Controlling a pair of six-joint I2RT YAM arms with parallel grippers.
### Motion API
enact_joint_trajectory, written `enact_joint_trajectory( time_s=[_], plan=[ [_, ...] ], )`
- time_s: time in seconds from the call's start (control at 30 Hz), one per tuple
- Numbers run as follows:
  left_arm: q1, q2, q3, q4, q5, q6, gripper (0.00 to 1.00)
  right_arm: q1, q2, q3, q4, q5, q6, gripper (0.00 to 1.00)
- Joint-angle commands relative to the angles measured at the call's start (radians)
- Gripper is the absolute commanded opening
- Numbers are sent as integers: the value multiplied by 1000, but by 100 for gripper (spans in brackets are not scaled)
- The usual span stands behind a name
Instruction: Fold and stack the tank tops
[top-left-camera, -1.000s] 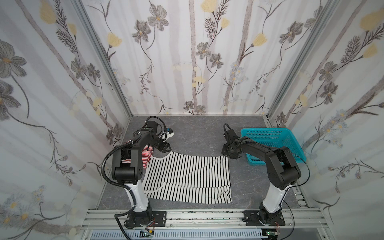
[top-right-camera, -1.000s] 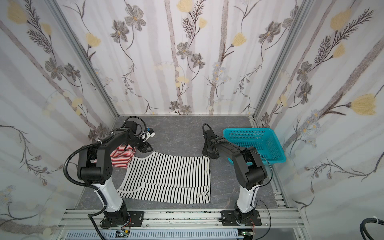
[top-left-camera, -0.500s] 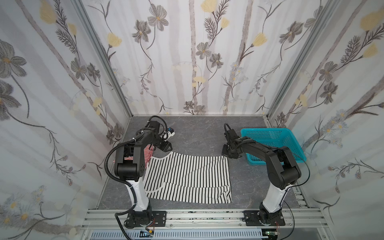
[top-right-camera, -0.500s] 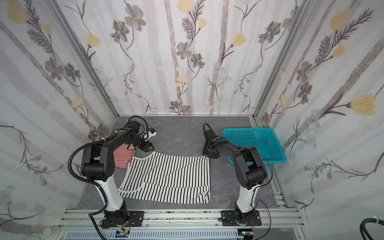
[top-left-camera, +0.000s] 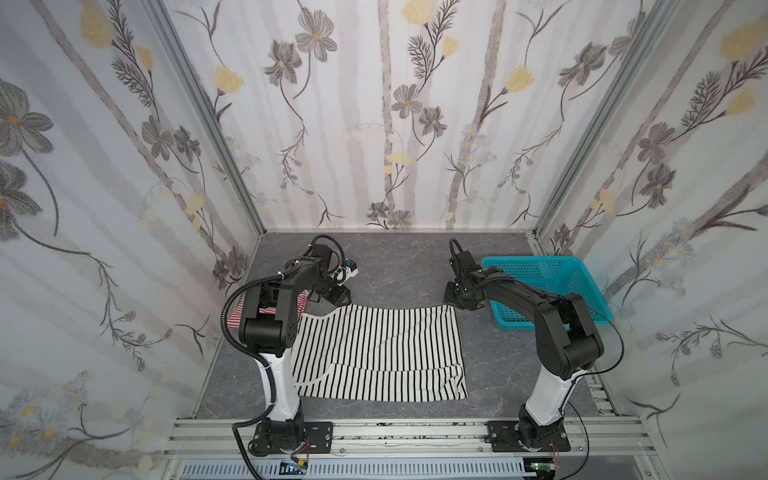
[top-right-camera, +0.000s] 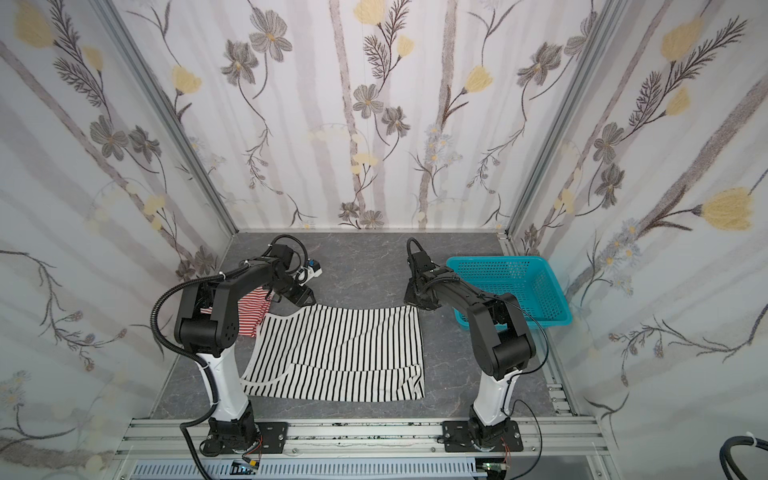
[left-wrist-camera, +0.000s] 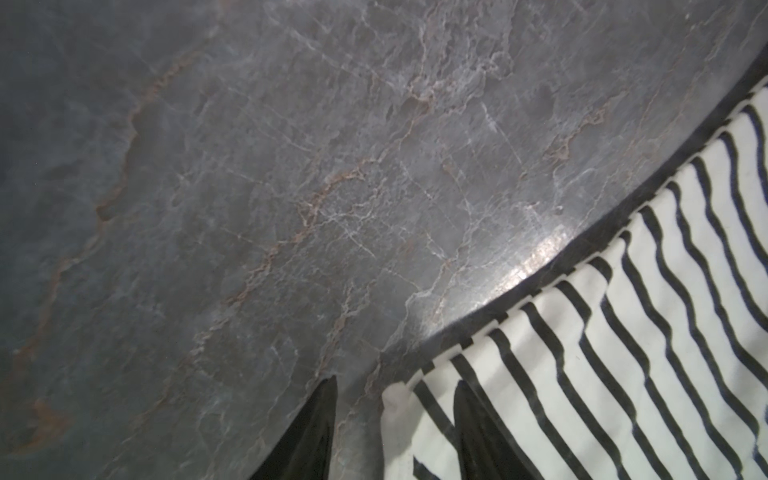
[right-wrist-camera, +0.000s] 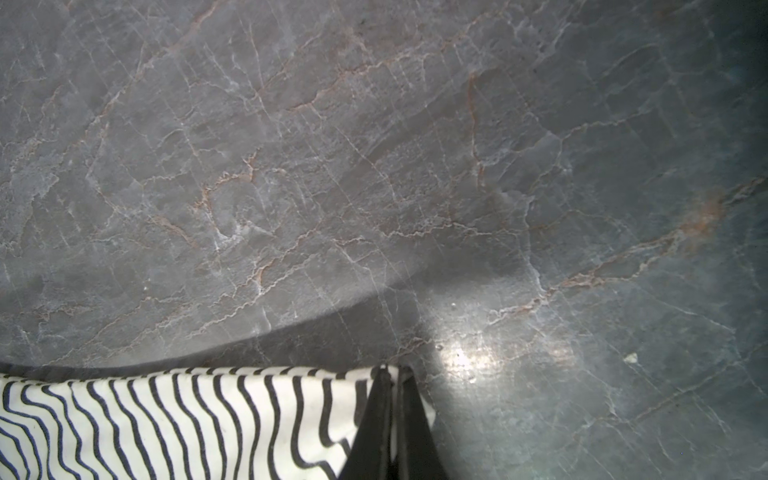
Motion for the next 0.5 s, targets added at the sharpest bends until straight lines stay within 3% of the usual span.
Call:
enact_joint_trajectory(
  time_s=[0.0,0.17,0.37,0.47],
  plan=[
    [1,8,-3,8,-13,4,46,0,-2,13,8,5,-12,0],
    [-6,22,-4,8,-23,9,21,-2,2,19,8,5,-13,0],
    [-7,26,5,4,9,12,13,-14,11,35,7,6,-18,0],
    [-5,36,33,4,23,-6,2,-24,16,50,1,3,-26,0]
  ],
)
